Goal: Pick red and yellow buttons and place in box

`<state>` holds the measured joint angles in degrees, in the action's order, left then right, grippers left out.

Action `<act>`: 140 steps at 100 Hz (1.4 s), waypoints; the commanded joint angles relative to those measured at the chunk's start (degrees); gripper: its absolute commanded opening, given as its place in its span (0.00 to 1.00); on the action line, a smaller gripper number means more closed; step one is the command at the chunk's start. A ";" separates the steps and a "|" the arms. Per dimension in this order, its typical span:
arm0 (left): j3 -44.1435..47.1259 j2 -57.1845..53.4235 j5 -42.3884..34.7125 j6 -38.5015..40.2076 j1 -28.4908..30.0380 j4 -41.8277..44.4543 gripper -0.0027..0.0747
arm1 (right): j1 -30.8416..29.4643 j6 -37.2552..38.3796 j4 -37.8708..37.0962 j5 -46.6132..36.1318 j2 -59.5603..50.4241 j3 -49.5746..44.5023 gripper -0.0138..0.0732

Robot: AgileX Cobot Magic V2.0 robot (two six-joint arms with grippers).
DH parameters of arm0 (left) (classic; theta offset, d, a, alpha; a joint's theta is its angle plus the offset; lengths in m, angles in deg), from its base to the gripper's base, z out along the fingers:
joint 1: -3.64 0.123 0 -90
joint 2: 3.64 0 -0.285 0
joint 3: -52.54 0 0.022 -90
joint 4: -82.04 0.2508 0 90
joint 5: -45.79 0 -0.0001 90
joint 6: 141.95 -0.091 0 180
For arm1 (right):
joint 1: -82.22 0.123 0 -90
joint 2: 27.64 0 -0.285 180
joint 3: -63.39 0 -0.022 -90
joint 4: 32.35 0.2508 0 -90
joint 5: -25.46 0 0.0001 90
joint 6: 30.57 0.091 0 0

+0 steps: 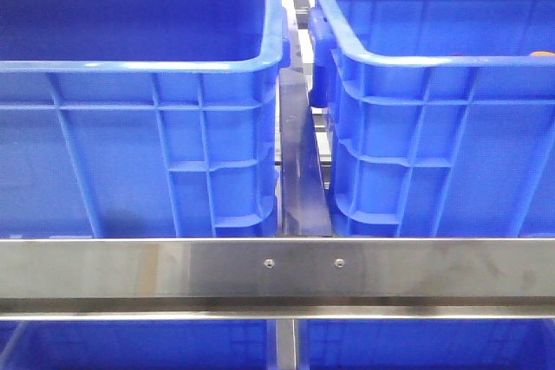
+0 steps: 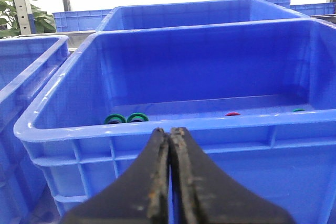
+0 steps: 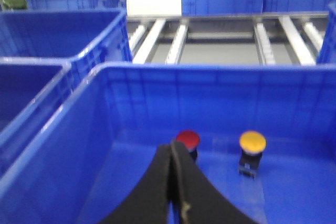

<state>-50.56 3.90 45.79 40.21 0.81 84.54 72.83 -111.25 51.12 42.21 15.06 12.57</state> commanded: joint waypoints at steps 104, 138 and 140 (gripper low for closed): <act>2.84 -1.95 -4.81 0.22 0.25 -0.60 0.01 | 11.24 83.84 -82.36 -25.02 -21.91 -15.18 0.08; 2.84 -1.95 -4.81 0.22 0.25 -0.60 0.01 | 11.24 84.46 -82.36 -27.35 -37.12 -25.79 0.08; 2.84 -1.95 -4.81 0.22 0.25 -0.60 0.01 | 11.24 84.46 -82.36 -27.94 -37.07 -26.26 0.08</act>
<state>-50.56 3.90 45.79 40.21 0.81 84.54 83.99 -27.12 -30.49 20.01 -19.96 -13.66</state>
